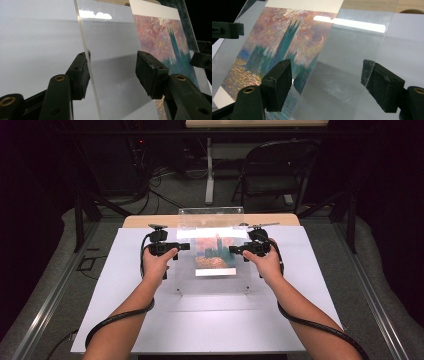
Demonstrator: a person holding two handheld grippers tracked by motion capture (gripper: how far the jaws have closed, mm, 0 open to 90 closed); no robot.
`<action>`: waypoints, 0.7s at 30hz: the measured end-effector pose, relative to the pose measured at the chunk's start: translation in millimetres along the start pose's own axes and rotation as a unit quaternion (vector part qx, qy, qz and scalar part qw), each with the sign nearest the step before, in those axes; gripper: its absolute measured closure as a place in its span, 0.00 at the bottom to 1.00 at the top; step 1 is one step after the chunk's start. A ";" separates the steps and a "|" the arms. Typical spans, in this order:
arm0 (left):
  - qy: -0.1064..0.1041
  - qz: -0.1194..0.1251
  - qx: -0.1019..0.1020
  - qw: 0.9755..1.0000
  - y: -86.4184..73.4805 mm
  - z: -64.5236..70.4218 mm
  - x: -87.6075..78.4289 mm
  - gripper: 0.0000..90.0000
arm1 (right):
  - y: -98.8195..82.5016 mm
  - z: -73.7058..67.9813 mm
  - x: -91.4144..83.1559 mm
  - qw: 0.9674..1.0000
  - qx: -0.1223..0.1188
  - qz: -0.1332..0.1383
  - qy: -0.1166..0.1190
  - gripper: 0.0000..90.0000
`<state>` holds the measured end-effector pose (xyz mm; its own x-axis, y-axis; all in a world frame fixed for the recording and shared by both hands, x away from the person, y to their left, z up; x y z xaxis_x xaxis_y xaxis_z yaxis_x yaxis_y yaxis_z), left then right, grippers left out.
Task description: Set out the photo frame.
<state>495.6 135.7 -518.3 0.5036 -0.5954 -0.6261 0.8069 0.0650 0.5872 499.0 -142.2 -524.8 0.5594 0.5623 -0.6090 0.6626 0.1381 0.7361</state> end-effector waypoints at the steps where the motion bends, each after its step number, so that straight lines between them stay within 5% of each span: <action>1: 0.000 0.001 0.004 1.000 -0.3 1.0 -2.1 0.52 | 0.1 -1.6 -2.2 1.000 -0.005 0.001 -0.002 0.27; 13: -0.009 0.026 0.040 0.999 -10.2 19.4 -34.1 0.58 | -3.8 -22.0 -34.3 0.998 -0.058 0.030 -0.020 0.32; 21: -0.032 0.064 0.084 0.994 -31.1 35.8 -65.8 0.65 | -20.4 -41.5 -71.6 0.991 -0.113 0.070 -0.031 0.41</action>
<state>426.3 144.2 -477.0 0.5740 -0.6406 -0.5101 0.6720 0.0124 0.7405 424.8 -151.5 -484.0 0.6720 0.5394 -0.5073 0.4509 0.2454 0.8582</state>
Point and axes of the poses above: each handheld gripper's, and its own axes: x roughly forward along the jaws, y roughly out of its top, z roughly to its right, the point moved 5 cm from there along x, roughly forward along the jaws, and after that the axes turned 2 degrees about -x, right-handed, at the moved point
